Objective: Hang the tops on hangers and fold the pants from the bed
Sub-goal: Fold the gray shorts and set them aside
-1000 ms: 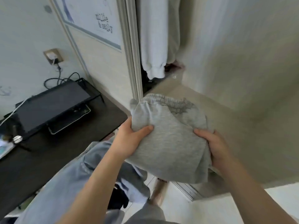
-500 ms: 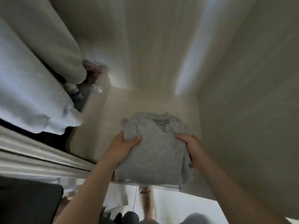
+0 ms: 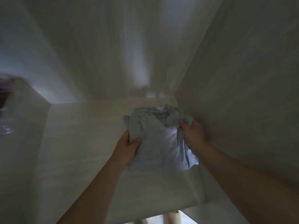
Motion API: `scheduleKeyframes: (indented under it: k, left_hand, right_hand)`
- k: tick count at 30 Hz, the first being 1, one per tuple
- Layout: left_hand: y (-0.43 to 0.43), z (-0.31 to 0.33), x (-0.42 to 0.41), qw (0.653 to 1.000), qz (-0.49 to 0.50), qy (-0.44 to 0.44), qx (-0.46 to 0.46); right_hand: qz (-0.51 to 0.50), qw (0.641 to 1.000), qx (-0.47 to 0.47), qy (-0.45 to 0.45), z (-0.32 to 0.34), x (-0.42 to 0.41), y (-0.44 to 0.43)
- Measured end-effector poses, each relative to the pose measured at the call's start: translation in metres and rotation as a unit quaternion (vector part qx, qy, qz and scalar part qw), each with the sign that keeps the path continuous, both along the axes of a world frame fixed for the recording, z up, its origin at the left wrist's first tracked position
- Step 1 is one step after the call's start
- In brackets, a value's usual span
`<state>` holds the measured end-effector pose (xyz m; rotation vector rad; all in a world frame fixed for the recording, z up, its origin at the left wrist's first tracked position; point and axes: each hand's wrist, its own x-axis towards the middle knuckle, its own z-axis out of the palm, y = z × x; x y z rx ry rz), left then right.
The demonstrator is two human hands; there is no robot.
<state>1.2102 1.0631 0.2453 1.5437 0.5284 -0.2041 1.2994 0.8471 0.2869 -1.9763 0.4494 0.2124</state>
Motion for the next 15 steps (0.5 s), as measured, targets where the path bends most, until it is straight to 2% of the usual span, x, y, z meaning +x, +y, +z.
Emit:
scheduleKeyframes:
  k: [4, 6, 8, 9, 11, 13, 15]
  left_hand:
    - [-0.006, -0.016, 0.067, 0.999, -0.003, -0.024, 0.033]
    - [-0.009, -0.024, 0.091, 0.998, 0.003, -0.018, 0.058]
    - [-0.013, -0.036, 0.101, 0.988, -0.005, 0.017, 0.151]
    - [-0.016, -0.041, 0.100, 0.972, -0.017, 0.032, 0.234]
    - [-0.025, -0.049, 0.094, 0.926, -0.043, 0.007, 0.376]
    - [-0.031, -0.062, 0.093, 0.885, -0.104, -0.052, 0.451]
    - [-0.034, -0.078, 0.096, 0.853, -0.173, -0.052, 0.489]
  right_hand:
    - [0.006, 0.998, -0.057, -0.009, -0.021, 0.069, 0.005]
    - [0.021, 0.995, -0.101, 0.015, -0.034, 0.091, 0.011]
    - [0.042, 0.983, -0.176, 0.018, -0.047, 0.092, 0.021]
    - [0.068, 0.966, -0.247, -0.013, -0.054, 0.086, 0.026]
    - [0.142, 0.904, -0.392, -0.095, -0.070, 0.067, 0.036]
    - [0.219, 0.864, -0.438, -0.111, -0.088, 0.059, 0.037]
    - [0.271, 0.849, -0.449, -0.066, -0.110, 0.061, 0.030]
